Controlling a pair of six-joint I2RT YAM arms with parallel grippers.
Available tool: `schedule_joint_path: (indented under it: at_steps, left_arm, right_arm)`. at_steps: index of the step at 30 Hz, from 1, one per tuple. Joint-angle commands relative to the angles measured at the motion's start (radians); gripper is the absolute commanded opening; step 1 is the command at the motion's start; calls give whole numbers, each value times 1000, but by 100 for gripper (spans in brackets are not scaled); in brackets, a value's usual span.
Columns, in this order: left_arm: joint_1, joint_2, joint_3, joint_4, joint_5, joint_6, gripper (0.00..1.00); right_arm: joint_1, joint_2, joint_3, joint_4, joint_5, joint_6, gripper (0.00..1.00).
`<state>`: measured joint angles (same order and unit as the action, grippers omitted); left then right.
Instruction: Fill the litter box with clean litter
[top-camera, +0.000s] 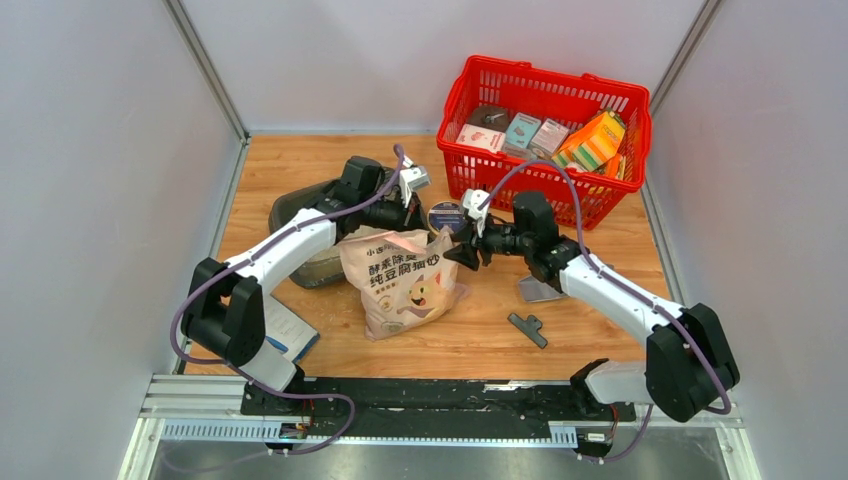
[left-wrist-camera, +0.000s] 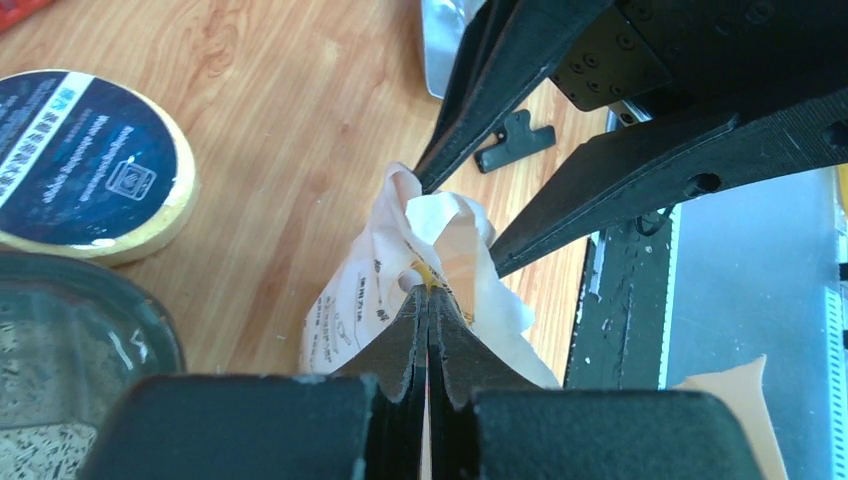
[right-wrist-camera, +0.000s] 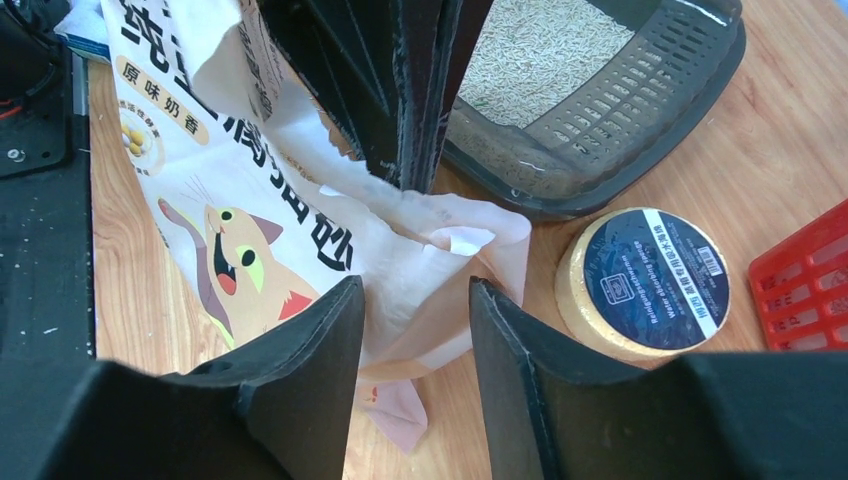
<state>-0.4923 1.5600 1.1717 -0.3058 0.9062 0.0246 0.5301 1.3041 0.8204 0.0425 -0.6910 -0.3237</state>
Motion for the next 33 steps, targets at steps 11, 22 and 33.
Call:
schedule_joint_path:
  at_steps: [11, 22, 33]
  left_arm:
    - [72, 11, 45, 118, -95, -115, 0]
    - [28, 178, 75, 342, -20, -236, 0]
    - [12, 184, 34, 441, 63, -328, 0]
  right_arm:
    - [1, 31, 66, 40, -79, 100, 11]
    - [1, 30, 66, 31, -42, 98, 7]
    - [-15, -15, 94, -76, 45, 22, 34]
